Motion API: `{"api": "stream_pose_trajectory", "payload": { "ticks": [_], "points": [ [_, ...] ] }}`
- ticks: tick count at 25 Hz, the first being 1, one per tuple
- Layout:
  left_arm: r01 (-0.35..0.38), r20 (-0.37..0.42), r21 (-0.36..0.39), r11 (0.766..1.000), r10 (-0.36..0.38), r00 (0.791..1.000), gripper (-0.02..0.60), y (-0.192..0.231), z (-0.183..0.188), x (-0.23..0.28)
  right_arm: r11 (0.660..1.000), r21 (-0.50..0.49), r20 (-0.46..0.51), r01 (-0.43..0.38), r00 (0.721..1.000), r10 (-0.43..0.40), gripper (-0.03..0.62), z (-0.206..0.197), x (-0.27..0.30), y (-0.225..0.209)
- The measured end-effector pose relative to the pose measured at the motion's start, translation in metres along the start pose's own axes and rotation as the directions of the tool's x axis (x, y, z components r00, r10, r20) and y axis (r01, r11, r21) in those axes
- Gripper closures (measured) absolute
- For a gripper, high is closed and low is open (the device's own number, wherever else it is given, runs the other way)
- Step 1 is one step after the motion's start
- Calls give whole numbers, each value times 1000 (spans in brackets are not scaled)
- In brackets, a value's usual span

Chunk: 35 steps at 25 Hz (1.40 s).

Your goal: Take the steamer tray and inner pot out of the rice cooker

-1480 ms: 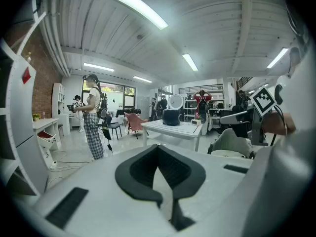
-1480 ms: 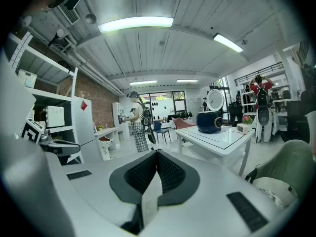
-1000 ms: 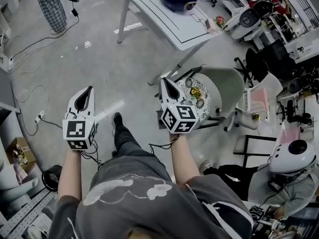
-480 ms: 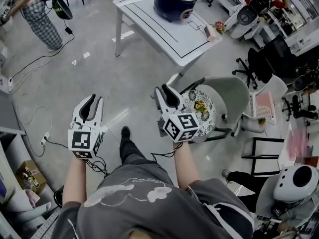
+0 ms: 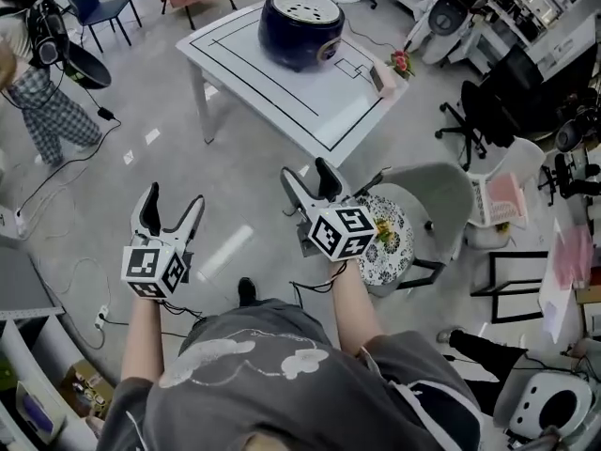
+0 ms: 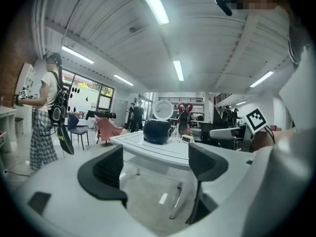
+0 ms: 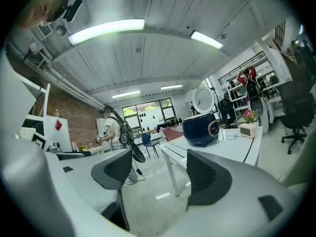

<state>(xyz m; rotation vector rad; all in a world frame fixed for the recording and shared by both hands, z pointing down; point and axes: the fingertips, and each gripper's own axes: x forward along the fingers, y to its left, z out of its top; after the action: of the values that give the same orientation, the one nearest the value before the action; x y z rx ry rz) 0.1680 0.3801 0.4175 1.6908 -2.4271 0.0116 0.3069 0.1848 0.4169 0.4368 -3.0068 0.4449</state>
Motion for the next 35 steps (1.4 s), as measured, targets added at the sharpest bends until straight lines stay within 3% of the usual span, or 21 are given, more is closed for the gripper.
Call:
{"api": "stream_pose_trajectory", "payload": {
  "ticks": [11, 18, 28, 35],
  "points": [
    [131, -59, 54, 990, -128, 990, 176, 12, 13, 120, 994, 37, -28, 105, 994, -104, 263, 10, 44, -62],
    [212, -54, 61, 975, -209, 976, 176, 50, 23, 222, 974, 88, 5, 209, 978, -210, 263, 24, 97, -115],
    [384, -114, 47, 922, -377, 919, 176, 108, 40, 394, 929, 133, 51, 345, 934, -354, 263, 73, 219, -179],
    [489, -114, 73, 869, -480, 870, 176, 140, 80, 491, 877, 129, 47, 463, 881, -472, 263, 118, 293, -217]
  ]
}}
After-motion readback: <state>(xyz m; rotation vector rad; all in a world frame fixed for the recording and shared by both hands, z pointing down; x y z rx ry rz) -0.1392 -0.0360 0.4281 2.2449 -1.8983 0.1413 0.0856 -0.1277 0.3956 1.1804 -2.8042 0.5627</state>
